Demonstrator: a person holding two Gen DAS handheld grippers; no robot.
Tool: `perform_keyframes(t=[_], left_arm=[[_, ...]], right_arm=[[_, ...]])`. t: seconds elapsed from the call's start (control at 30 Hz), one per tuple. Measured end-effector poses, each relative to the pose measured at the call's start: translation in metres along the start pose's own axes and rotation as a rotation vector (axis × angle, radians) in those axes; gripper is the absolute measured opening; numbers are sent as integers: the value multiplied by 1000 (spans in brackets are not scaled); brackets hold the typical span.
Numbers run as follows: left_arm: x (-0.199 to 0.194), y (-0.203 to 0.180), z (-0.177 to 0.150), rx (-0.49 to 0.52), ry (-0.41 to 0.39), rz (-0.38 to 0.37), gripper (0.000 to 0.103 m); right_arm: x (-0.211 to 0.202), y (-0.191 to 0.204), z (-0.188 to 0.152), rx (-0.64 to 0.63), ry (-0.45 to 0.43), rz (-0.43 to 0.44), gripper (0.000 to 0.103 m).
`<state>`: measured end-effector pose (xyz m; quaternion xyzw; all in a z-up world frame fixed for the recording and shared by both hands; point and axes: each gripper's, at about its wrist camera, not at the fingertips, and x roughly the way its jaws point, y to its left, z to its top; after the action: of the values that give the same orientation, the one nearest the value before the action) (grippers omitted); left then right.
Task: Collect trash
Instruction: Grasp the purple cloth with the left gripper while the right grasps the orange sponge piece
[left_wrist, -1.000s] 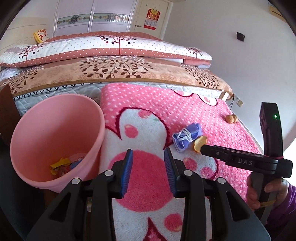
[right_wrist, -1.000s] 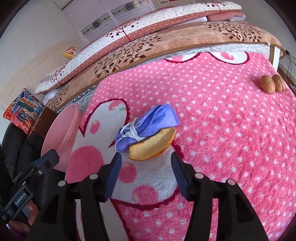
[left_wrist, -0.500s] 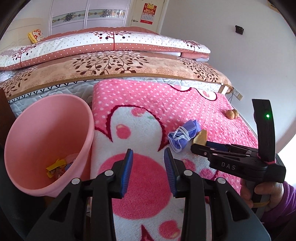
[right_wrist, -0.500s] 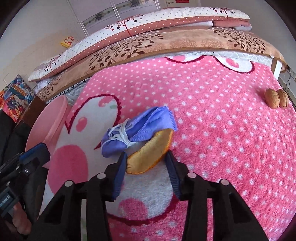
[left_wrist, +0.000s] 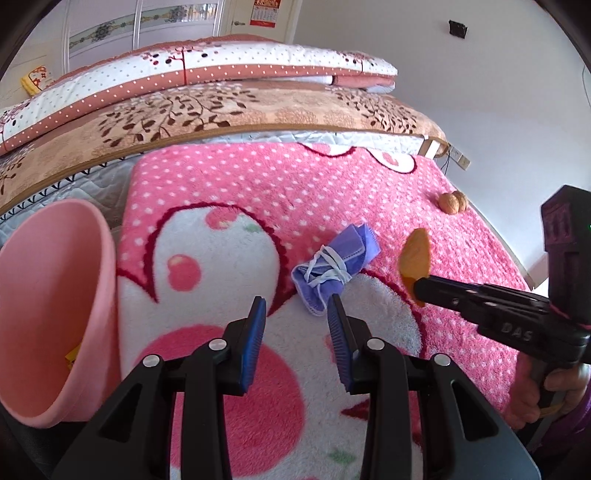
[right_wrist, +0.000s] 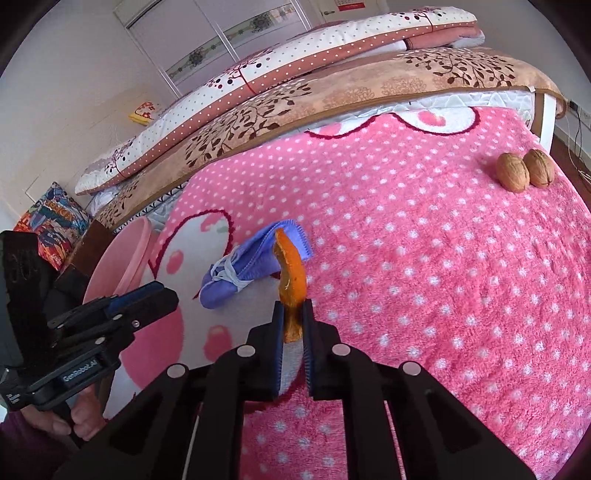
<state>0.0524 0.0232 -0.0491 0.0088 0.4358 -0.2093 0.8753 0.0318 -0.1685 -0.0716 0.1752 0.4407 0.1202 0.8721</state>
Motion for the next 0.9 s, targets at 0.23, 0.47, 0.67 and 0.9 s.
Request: perform_keyframes(t=[0.23,0.47,0.67,0.9], left_arm=[[31,1,8,-60,55,-24,35],[36,-17,2,-25,50,-31,24],[19,-23,-2,-7,-7,-27,19],[-13,-22,-10,-1,-69,11,18]], right_arm=[[4,-13,-10,35,23,8,9],[7,-13,-11,29,13,15,9],[7,-14,-11,33,12,20,10],[7,-14,-10,41,25,28,10]])
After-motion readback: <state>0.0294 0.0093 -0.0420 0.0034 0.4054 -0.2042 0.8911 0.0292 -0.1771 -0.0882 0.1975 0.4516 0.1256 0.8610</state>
